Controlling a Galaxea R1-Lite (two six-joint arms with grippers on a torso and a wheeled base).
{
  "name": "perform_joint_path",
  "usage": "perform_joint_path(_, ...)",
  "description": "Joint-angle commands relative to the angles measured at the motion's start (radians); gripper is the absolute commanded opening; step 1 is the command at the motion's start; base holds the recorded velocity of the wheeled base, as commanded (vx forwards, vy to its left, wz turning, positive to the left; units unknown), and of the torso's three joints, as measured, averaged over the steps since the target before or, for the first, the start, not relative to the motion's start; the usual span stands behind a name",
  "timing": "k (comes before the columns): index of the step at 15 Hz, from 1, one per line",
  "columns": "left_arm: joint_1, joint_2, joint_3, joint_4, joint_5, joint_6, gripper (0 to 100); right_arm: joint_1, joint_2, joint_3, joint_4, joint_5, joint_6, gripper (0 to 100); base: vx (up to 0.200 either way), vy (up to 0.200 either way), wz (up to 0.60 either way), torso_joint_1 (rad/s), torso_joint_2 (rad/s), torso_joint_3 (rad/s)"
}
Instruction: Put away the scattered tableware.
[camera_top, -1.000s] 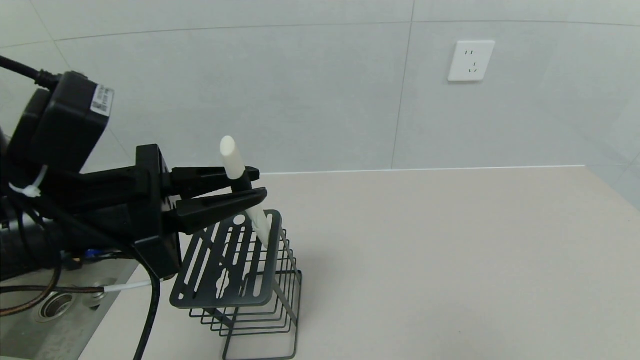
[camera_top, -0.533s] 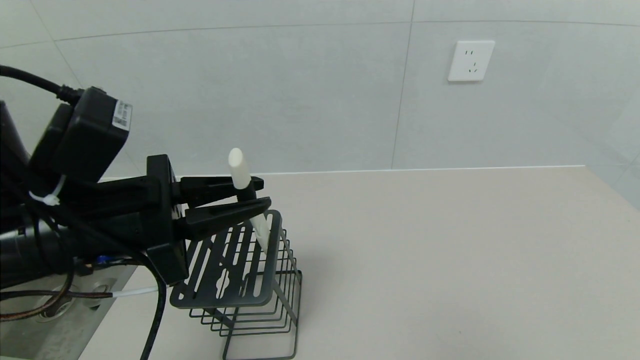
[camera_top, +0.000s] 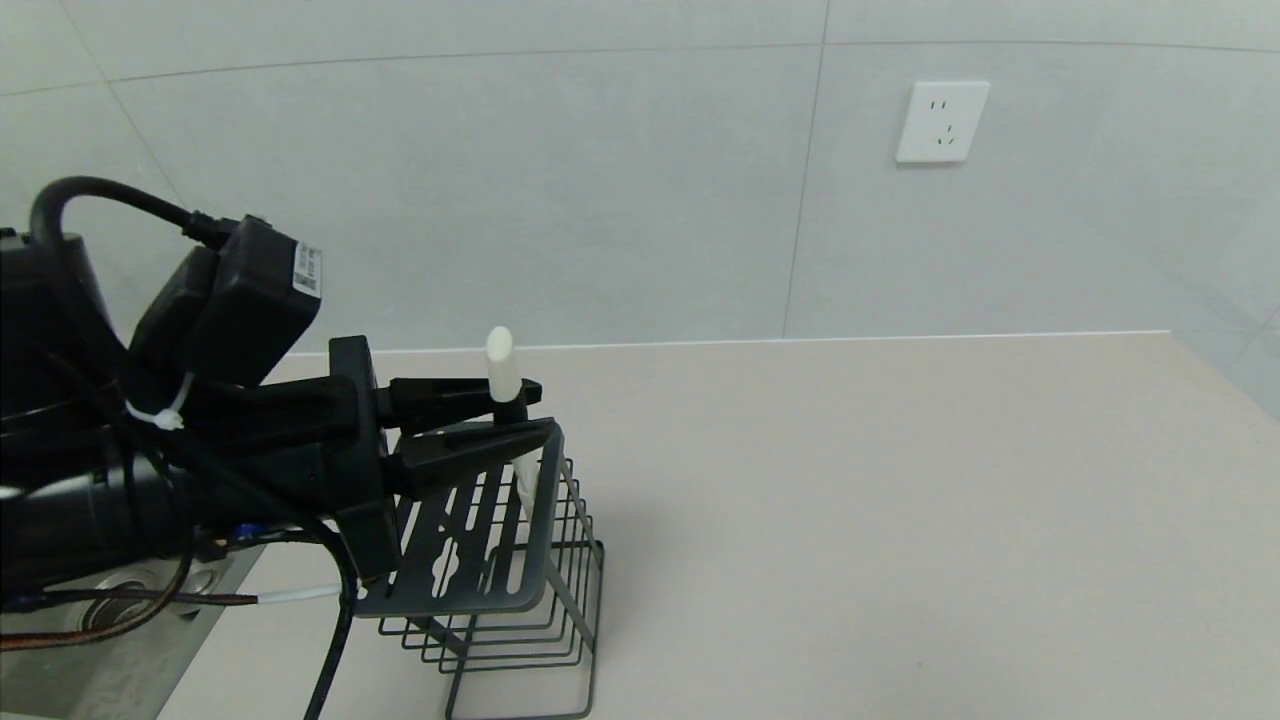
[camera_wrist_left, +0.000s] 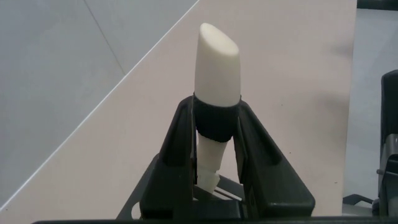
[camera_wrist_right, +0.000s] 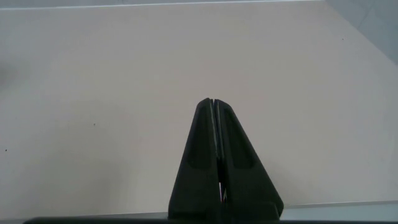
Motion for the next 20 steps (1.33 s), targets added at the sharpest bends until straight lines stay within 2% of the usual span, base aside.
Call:
perform_joint_path(1, 0.0, 0.004, 0.013, 0.001, 0.011, 0.0, 0, 0.0, 0.001, 0.0, 0.0, 0.0, 0.0, 0, 0.0, 0.0, 0.0, 0.0, 0.0, 0.0)
perform_joint_path(20, 0.008, 0.0, 0.073, 0.001, 0.019, -0.003, 0, 0.0, 0.001, 0.0, 0.0, 0.0, 0.0, 0, 0.0, 0.0, 0.0, 0.0, 0.0, 0.0)
